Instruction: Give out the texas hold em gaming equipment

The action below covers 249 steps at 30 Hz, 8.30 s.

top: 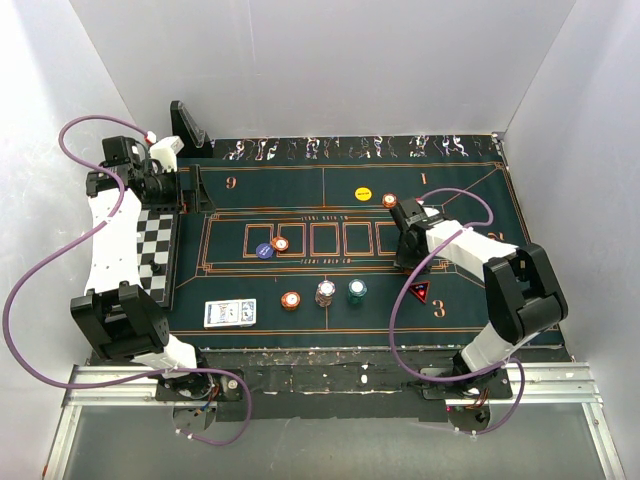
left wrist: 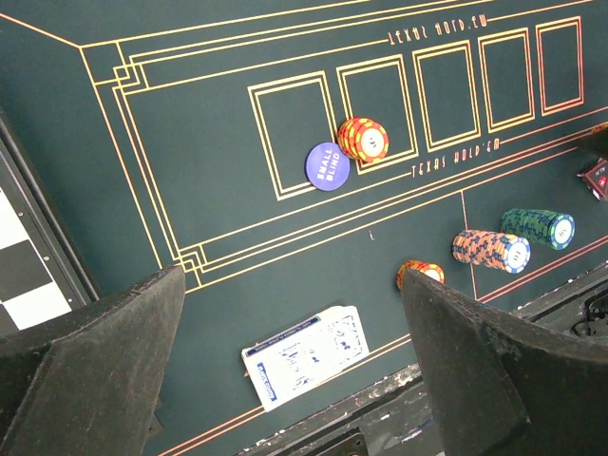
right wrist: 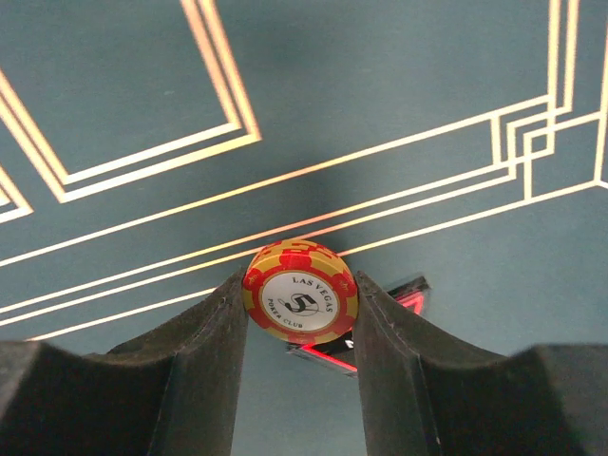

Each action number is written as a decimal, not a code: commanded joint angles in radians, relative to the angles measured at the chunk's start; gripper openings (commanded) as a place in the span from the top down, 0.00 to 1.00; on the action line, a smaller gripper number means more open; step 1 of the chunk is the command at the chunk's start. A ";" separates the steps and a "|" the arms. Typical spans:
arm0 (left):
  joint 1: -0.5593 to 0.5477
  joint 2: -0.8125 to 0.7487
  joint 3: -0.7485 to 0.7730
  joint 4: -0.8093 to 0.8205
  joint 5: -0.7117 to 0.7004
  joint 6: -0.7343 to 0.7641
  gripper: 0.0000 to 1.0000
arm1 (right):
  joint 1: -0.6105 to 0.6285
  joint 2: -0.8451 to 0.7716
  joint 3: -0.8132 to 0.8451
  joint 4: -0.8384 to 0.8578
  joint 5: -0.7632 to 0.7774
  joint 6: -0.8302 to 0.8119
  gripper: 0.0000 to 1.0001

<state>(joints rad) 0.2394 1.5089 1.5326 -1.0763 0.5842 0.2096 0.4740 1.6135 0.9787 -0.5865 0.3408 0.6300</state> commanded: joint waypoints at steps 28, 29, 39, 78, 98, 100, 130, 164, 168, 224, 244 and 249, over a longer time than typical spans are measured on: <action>0.006 -0.032 -0.023 0.013 0.040 0.016 0.02 | 0.041 -0.204 0.135 -0.111 0.061 0.021 0.14; 0.006 -0.030 -0.025 0.013 0.040 0.016 0.02 | 0.084 -0.207 0.158 -0.105 0.049 0.002 0.13; 0.005 -0.042 -0.049 0.026 0.039 0.010 0.02 | 0.414 -0.063 0.373 -0.085 -0.140 -0.139 0.11; 0.011 -0.038 -0.022 0.022 0.042 0.002 0.02 | 0.545 0.221 0.411 -0.087 -0.210 -0.182 0.39; 0.011 -0.038 -0.046 0.032 0.043 0.005 0.02 | 0.546 0.181 0.560 -0.216 -0.158 -0.181 0.75; 0.014 -0.038 -0.049 0.033 0.043 0.007 0.02 | 0.545 0.192 0.598 -0.239 -0.155 -0.184 0.76; 0.024 0.005 -0.104 0.068 0.066 0.040 0.02 | 0.316 0.827 1.350 -0.296 -0.238 -0.216 0.86; 0.031 0.007 -0.094 0.067 0.069 0.036 0.02 | 0.314 0.835 1.352 -0.268 -0.303 -0.197 0.18; 0.034 -0.004 -0.083 0.059 0.065 0.039 0.02 | 0.314 0.689 1.246 -0.221 -0.266 -0.210 0.16; 0.035 -0.039 -0.046 0.035 0.074 0.007 0.02 | 0.552 0.269 0.399 -0.069 -0.240 -0.273 0.41; 0.037 -0.041 -0.055 0.038 0.071 0.016 0.02 | 0.549 0.206 0.455 -0.130 -0.189 -0.271 0.62; 0.037 -0.045 -0.063 0.039 0.066 0.019 0.02 | 0.531 0.184 0.479 -0.148 -0.180 -0.280 0.64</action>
<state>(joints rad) 0.2714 1.5089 1.4532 -1.0397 0.6392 0.2203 1.0203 1.8729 1.4010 -0.7082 0.1349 0.3603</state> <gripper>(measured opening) 0.981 0.511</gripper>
